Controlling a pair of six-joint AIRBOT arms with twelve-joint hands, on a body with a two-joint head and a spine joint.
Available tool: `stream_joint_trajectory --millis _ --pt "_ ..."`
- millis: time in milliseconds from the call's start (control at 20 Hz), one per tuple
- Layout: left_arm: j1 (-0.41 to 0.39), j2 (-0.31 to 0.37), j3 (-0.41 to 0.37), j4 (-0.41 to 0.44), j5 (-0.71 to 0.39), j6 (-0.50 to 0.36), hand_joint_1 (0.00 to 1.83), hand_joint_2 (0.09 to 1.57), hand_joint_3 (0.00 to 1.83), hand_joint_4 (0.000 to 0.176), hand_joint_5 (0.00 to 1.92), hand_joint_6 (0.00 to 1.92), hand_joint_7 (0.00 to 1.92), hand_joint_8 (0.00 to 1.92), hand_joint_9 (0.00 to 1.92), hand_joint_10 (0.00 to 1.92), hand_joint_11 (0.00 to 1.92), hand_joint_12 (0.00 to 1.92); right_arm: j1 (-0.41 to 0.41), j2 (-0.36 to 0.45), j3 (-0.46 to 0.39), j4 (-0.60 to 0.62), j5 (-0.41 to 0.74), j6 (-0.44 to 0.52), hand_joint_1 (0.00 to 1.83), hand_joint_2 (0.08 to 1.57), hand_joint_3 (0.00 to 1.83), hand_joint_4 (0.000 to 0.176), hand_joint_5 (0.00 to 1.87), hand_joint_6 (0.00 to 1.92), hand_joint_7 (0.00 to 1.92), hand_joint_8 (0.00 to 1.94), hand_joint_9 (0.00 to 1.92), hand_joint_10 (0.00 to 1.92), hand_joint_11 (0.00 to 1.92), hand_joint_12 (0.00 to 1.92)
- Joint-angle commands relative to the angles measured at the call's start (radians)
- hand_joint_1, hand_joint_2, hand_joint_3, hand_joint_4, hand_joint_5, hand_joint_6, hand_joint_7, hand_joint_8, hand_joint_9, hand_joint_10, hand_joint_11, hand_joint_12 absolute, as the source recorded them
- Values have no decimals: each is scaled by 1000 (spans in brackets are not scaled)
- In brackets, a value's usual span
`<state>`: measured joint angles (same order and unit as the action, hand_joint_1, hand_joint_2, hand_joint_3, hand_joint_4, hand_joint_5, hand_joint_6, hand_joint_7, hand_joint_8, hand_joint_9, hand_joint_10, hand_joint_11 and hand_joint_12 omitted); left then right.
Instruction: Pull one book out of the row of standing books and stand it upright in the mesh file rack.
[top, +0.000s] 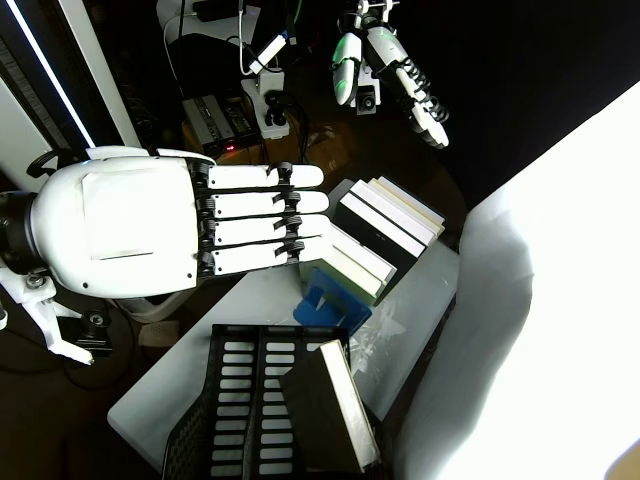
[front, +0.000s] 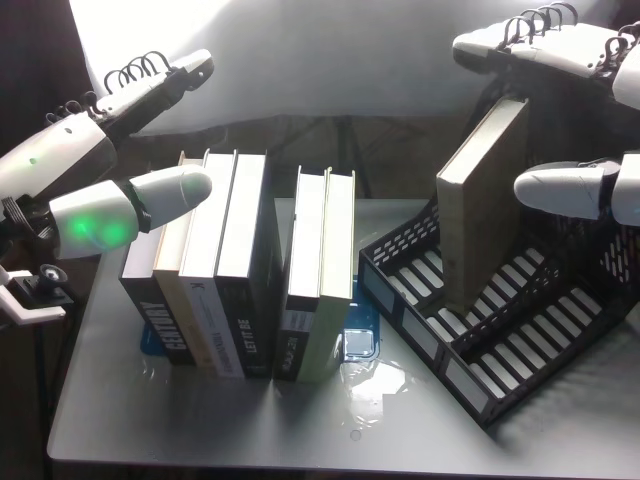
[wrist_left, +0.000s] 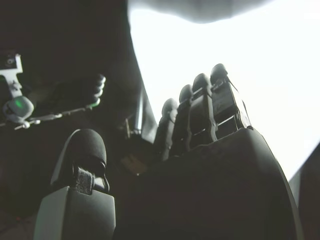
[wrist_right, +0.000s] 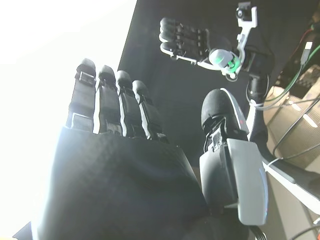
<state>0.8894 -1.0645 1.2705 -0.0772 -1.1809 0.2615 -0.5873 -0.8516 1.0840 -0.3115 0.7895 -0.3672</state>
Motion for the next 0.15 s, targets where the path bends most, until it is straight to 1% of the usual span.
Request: stream_joint_trajectory --millis 0,50,100 --pt "-7 -3 3 -15 -124 -5 206 1321 0 47 0 0 0 0 0 0 0 0 4 4 -5 40 135 3 376 1296 5 0 0 0 0 0 0 0 0 0" --pt "-7 -4 3 -17 -127 -5 224 1306 0 49 0 0 0 0 0 0 0 0 2 2 -4 42 138 3 365 1301 7 0 0 0 0 0 0 0 0 0" --pt "-7 -6 5 -18 -131 -5 215 1314 0 41 0 0 0 0 0 0 0 0 2 -2 -2 46 140 3 415 1332 17 2 0 0 0 0 0 0 0 0"
